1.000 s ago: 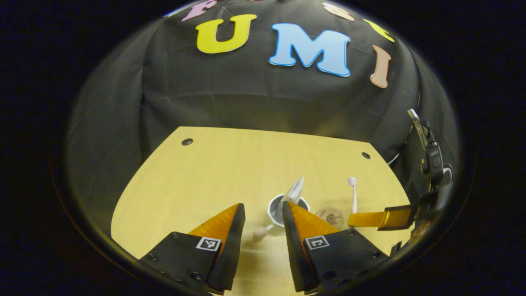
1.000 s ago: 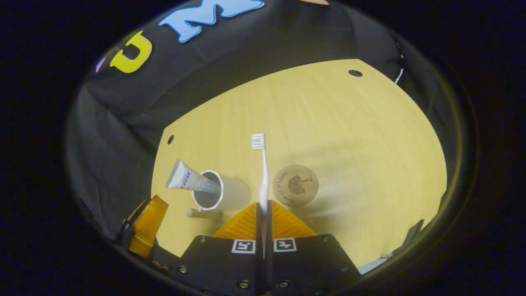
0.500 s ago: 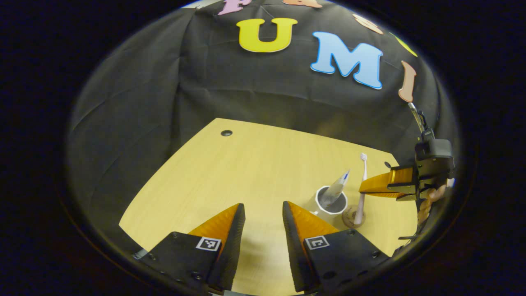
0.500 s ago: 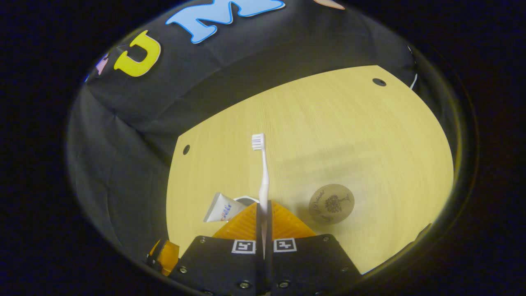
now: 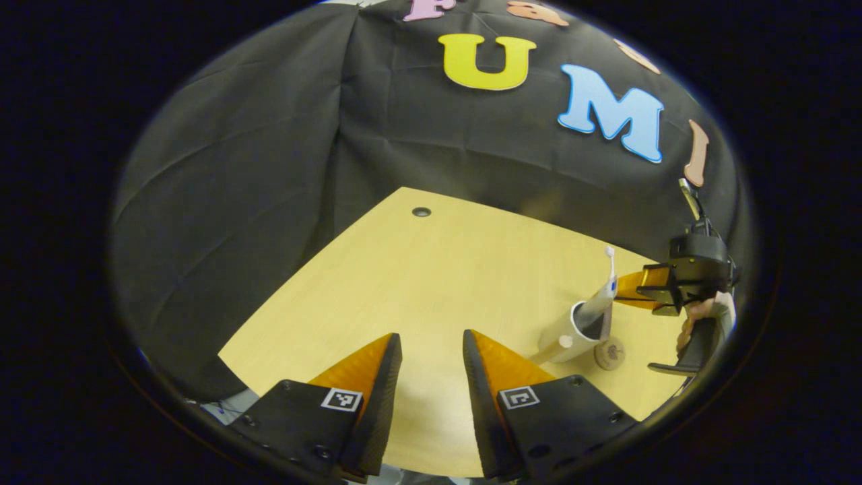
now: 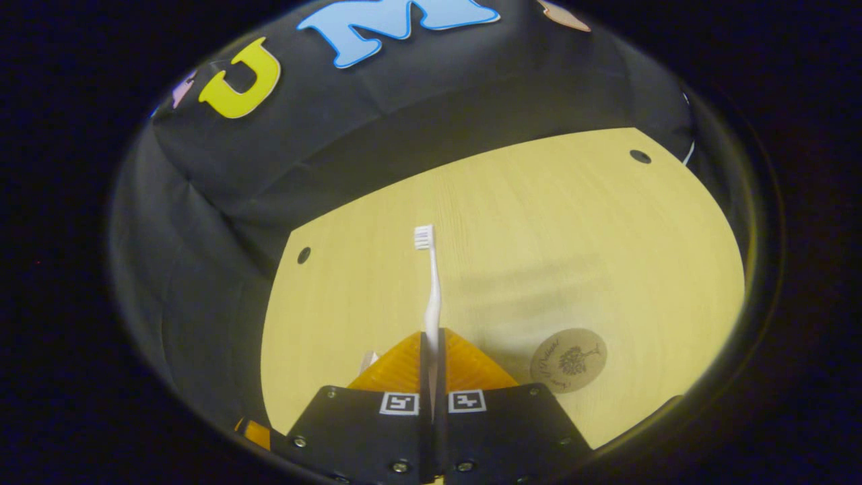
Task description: Put the toothbrush and toothpaste on the desktop into the cup, then pick up the cup and place it on the coaster on the desktop.
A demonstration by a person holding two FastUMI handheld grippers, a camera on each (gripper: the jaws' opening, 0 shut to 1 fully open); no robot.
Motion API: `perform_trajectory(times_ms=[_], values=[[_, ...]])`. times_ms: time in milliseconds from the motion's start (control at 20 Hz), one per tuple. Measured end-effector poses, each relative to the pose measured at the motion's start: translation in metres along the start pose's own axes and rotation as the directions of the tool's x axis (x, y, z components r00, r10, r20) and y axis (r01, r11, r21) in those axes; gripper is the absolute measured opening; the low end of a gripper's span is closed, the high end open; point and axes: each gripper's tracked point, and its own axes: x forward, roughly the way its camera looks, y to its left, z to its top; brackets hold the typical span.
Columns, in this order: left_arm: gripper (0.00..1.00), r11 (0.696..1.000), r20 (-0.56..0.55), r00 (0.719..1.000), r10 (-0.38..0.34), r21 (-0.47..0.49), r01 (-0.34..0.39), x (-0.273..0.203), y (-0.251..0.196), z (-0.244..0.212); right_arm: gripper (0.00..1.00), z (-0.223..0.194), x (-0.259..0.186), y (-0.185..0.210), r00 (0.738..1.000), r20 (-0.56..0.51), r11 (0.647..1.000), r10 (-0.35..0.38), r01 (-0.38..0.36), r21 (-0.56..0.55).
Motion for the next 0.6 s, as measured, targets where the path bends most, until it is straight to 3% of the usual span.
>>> perform_trajectory(times_ms=[400,600], values=[[0.6,1.0,-0.018,1.0,0.017,0.003,-0.017,-0.004,0.017,-0.007,0.02,0.018,-0.001,0.003,0.978,0.205,0.999,0.024,-0.014,-0.052],[0.6,0.999,-0.018,1.0,0.005,0.046,-0.004,-0.005,0.011,-0.006,0.02,-0.001,0.006,-0.002,0.97,0.24,0.998,0.042,-0.031,-0.052]])
